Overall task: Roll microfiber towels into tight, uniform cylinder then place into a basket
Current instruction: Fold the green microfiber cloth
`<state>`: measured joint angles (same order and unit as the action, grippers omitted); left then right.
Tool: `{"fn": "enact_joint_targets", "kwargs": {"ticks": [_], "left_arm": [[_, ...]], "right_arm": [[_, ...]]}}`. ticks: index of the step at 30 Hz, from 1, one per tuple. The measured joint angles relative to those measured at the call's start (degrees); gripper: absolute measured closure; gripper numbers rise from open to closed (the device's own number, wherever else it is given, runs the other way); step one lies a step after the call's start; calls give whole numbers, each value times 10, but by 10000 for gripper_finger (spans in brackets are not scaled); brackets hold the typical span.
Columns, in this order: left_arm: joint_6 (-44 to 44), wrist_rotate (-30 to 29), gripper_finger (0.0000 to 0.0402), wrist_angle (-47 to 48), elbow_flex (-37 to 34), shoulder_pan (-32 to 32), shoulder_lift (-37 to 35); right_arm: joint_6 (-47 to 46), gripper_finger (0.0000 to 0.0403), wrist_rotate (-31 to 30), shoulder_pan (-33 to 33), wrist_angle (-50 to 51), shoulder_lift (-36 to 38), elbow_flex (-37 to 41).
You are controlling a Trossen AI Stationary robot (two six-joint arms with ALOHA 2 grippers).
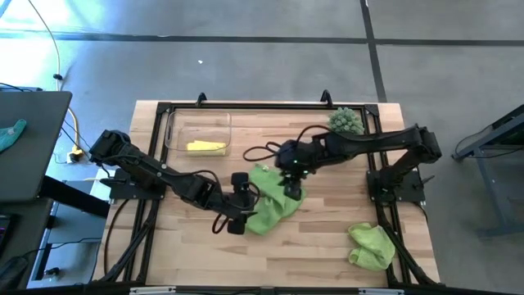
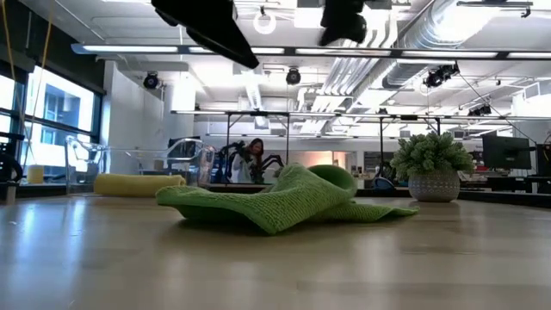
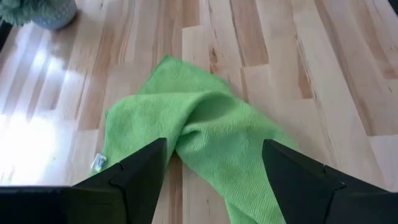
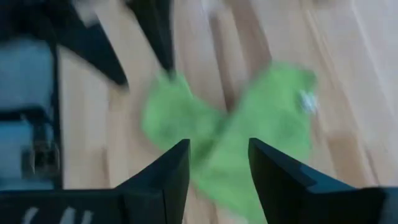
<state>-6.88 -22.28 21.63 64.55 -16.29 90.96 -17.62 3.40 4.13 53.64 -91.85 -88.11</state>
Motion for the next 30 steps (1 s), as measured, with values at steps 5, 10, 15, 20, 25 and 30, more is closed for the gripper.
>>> {"fn": "enact_joint_targets", "kwargs": {"ticks": [5, 10, 15, 20, 25, 30], "left_arm": [[-16, 0, 149, 8, 0, 0, 0], [-26, 1, 149, 12, 0, 0, 0], [-30, 2, 149, 12, 0, 0, 0], [-41, 2, 149, 11, 0, 0, 0], [-40, 2, 149, 11, 0, 0, 0], [-39, 2, 149, 11, 0, 2, 0]], "right_arm": [[-14, 253, -79, 1, 117, 22, 44], [-51, 258, -46, -17, 53, 53, 177], [-134, 258, 7, -41, -131, 66, 319], [-227, 258, 25, -59, -266, 64, 423], [-261, 258, 28, -46, -343, 64, 475], [-280, 258, 0, -23, -362, 64, 489]]}}
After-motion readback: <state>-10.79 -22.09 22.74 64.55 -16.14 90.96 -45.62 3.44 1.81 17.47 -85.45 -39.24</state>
